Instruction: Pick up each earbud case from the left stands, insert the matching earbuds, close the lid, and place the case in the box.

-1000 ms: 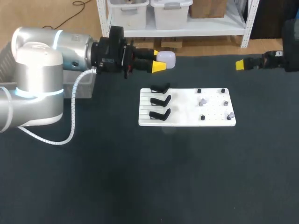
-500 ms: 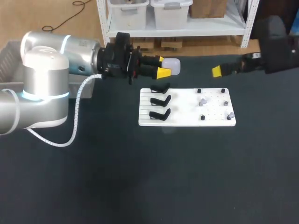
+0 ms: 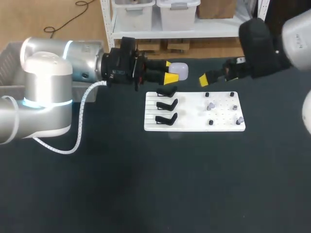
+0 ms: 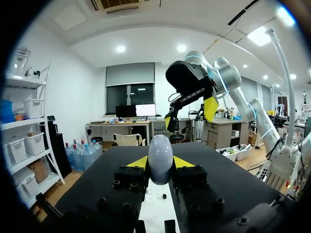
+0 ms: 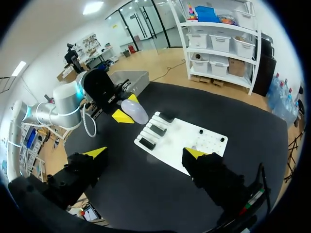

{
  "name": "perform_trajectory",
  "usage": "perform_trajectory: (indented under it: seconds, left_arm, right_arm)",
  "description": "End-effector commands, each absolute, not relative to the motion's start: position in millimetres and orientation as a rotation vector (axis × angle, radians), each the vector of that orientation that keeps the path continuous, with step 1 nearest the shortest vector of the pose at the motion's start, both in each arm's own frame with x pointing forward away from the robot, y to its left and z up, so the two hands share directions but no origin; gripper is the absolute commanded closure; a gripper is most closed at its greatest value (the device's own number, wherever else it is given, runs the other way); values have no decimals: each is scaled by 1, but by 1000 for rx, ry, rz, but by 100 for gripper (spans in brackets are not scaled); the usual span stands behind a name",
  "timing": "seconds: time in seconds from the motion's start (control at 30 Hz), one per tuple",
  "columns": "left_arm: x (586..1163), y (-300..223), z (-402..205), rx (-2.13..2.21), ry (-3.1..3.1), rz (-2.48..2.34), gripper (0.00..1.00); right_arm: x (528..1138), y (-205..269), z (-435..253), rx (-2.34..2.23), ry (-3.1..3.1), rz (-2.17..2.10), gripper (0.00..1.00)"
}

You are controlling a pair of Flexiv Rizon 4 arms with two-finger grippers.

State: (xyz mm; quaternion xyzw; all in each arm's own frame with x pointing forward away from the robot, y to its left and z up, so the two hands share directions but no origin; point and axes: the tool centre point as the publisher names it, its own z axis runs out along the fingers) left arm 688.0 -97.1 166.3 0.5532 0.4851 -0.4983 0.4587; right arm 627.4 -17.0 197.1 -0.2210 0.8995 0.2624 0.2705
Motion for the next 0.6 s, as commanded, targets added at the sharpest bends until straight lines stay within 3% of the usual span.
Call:
perform_trajectory:
  seconds: [0.03,0.6]
  left_arm:
    - [686,-97,166,1358,1195,-1221,100]
    - [686,-97,166,1358,1195,-1221,100]
  right_arm:
    - [640,-1,198,-615,2447,722,0]
    - [666,22,181,-643,2486,756,0]
